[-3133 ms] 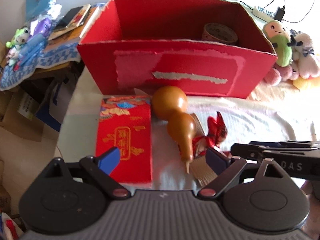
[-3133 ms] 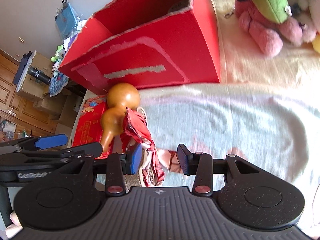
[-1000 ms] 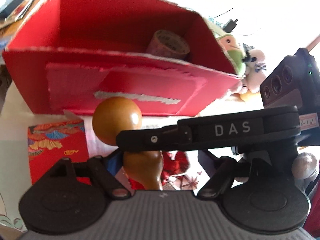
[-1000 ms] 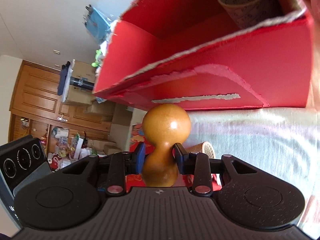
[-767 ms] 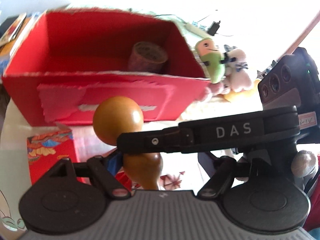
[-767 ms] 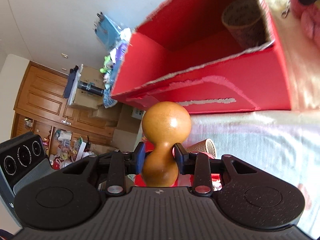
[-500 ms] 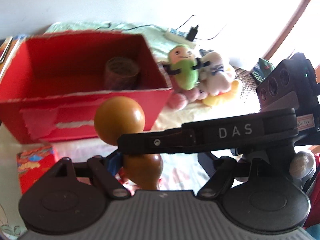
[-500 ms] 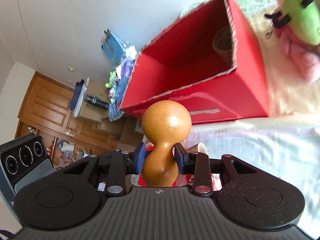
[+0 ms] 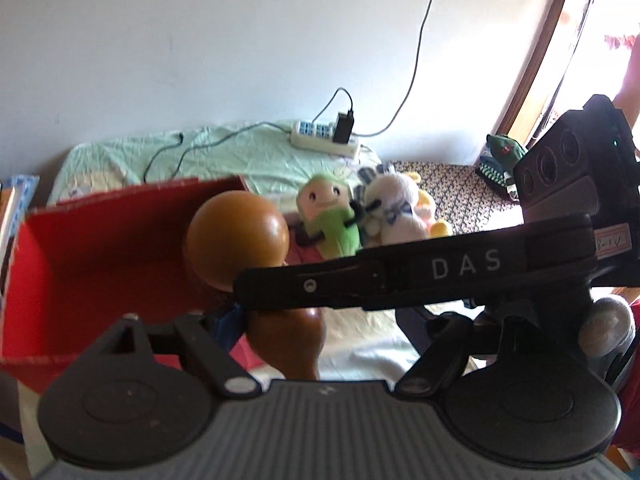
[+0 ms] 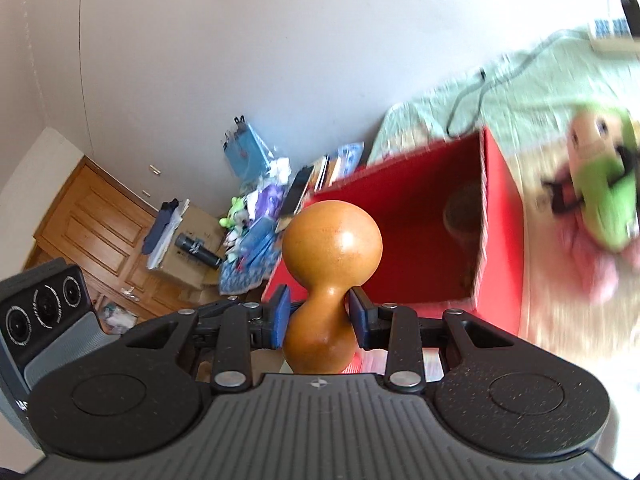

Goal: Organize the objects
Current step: 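Carry the gourd with the right gripper and lower it into the box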

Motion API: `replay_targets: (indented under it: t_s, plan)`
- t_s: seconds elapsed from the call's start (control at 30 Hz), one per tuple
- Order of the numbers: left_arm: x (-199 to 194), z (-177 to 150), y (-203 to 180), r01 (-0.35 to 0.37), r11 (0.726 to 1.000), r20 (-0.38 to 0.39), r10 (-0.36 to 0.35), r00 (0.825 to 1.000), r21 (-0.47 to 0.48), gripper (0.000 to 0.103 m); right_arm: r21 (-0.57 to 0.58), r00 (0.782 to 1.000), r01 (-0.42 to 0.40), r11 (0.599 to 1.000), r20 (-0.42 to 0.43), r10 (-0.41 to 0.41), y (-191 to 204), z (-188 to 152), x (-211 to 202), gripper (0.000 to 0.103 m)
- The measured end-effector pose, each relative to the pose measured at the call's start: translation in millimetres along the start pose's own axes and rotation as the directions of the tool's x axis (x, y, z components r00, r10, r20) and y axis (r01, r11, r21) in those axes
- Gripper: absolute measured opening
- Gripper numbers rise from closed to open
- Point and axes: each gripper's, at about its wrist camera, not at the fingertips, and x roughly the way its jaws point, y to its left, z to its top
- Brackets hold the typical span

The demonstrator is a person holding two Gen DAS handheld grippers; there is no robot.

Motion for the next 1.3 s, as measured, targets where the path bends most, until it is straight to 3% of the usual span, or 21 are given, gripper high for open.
replay_targets:
  t_s: [0.13,0.3,0.67,0.8,0.93,0.97,1.0,1.1,1.3]
  plan:
    - [6,23,21,-0.01,0.999,0.021,0.009,1.0,0.035,0.078,-0.039,1.0,0.029,0.999,0.009,-0.029,1,24,11,0.034]
    - [20,44,66,0.028,0.999,0.004,-0.028,1.0,0.029,0.078,-0.027,0.998,0.059,0.998,-0.013,-0.06,-2,51,50,0.034]
    - [93,31,142,0.119,0.993,-0.161,-0.121,0.979,-0.02,0.078,0.1,0.979,0.153,0.983,-0.153,-0.137,-51,58,120,0.034]
    - [114,29,155,0.142,0.989,-0.23,-0.148,0.962,-0.039,0.078,0.102,0.962,0.215,0.971,-0.192,-0.193,-58,56,133,0.033]
    - [133,26,158,0.149,0.988,-0.309,-0.151,0.939,-0.03,0.08,0.078,0.93,0.301,0.95,-0.245,-0.275,-65,54,147,0.032]
    - [138,24,159,0.146,0.989,-0.329,-0.146,0.933,-0.024,0.08,0.063,0.918,0.324,0.944,-0.26,-0.298,-66,53,150,0.027]
    - [141,23,159,0.137,0.99,-0.342,-0.135,0.93,-0.016,0.08,0.052,0.91,0.336,0.94,-0.274,-0.31,-67,51,154,0.013]
    - [145,22,160,0.131,0.991,-0.365,-0.124,0.923,-0.004,0.078,-0.003,0.885,0.373,0.928,-0.299,-0.356,-64,45,164,0.013]
    - [131,16,166,0.116,0.992,-0.358,-0.089,0.93,0.054,0.082,0.043,0.891,0.361,0.932,-0.31,-0.331,-70,45,160,0.015]
